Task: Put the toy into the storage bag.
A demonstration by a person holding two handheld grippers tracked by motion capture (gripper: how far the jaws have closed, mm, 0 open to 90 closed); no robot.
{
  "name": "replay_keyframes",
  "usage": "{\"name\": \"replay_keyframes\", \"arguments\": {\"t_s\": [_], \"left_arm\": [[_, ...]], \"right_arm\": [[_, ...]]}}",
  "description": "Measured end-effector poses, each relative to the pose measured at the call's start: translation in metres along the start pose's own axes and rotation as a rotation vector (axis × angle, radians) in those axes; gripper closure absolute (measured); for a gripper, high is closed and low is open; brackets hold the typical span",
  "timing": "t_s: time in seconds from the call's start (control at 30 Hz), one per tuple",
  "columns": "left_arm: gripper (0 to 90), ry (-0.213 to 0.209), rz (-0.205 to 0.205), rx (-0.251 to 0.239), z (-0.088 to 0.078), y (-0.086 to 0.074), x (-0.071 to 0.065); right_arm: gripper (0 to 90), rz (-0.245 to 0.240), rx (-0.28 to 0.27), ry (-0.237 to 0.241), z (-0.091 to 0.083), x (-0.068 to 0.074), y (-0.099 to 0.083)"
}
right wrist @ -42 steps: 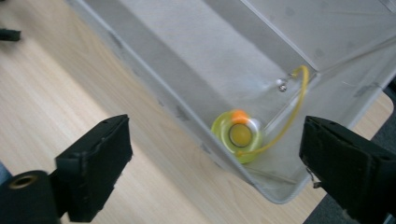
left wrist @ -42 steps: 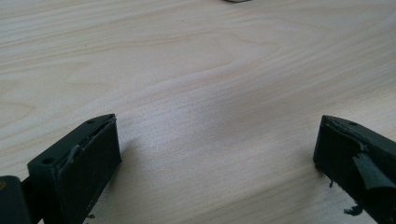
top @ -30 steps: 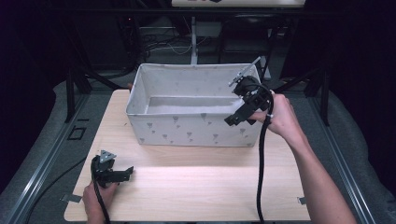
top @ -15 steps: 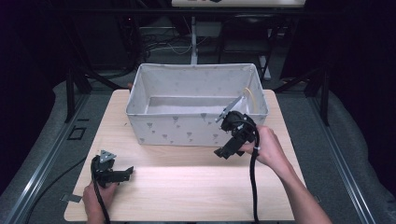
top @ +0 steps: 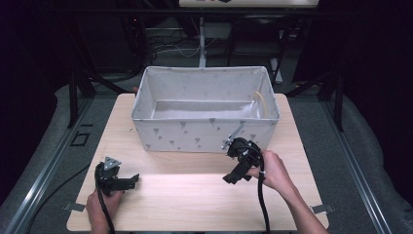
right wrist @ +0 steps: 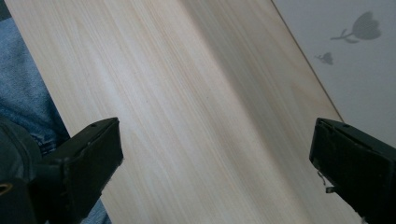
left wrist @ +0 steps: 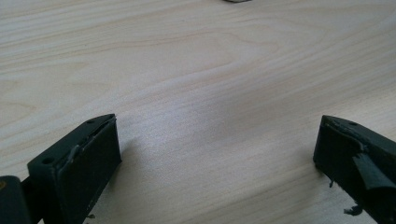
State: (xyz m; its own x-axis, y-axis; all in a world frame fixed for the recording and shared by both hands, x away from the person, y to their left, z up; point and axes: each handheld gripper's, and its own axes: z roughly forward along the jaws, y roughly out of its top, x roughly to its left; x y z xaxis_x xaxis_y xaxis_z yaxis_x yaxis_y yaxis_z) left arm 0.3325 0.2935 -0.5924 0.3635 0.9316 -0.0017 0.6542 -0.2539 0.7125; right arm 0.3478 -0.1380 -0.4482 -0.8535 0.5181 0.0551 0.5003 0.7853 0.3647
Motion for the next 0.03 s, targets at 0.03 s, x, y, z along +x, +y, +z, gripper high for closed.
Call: {"name": "replay_keyframes", "arguments": {"t_s": [0.03], "left_arm": [[0.6, 0.000, 0.000, 0.000, 0.0000, 0.0000, 0.0000]], "right_arm": [[2.1, 0.002, 0.003, 0.001, 0.0015, -0.0001, -0.0005]]}}
